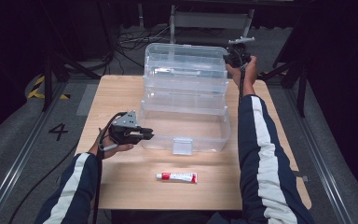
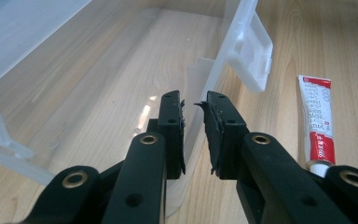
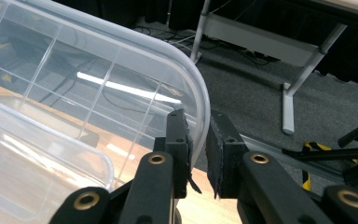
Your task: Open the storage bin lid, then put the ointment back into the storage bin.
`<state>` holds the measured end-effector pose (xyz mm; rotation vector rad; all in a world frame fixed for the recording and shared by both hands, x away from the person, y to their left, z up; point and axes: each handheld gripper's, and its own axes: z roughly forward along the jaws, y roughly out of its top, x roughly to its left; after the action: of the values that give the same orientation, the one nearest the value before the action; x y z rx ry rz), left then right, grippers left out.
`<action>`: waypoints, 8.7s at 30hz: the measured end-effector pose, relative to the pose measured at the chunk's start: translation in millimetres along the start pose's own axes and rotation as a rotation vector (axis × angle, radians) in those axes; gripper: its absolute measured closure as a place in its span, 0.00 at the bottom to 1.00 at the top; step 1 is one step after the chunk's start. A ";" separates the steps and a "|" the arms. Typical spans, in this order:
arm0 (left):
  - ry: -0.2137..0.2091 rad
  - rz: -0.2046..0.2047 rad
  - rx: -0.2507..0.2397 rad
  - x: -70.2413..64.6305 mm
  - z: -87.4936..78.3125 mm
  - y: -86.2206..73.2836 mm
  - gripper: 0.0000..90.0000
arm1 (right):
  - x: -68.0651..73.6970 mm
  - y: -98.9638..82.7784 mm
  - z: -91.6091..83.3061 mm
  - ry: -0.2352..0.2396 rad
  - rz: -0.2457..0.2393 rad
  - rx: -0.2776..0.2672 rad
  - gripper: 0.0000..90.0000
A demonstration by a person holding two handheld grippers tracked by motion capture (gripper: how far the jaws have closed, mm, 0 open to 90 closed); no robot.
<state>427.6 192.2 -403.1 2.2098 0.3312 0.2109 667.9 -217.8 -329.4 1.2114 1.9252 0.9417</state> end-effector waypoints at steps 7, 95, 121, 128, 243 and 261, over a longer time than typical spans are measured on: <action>-0.010 0.000 -0.002 1.3 0.1 -0.4 0.86 | -3.3 -0.6 -0.7 -0.002 -0.024 0.032 0.89; 0.095 0.024 0.026 -8.7 -6.2 4.0 0.84 | 43.9 -178.3 -198.3 0.359 -0.250 0.015 0.84; 0.259 -0.039 0.147 -43.0 -42.9 -49.9 0.44 | 122.2 -204.4 -192.2 0.633 -0.429 0.141 0.74; 0.258 -0.116 0.185 -49.4 -42.9 -80.0 0.39 | 142.9 -202.0 -183.7 0.696 -0.477 0.179 0.68; 0.182 -0.242 0.167 -31.7 -19.0 -115.9 0.15 | 180.9 -166.2 -183.5 0.783 -0.741 0.488 0.79; 0.180 -0.244 0.167 -29.9 -16.6 -114.6 0.14 | 167.4 -159.7 -199.9 0.759 -0.753 0.454 0.79</action>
<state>376.1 262.7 -484.8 2.2931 0.7360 0.2563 373.7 -157.0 -386.6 0.2074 2.9918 0.5838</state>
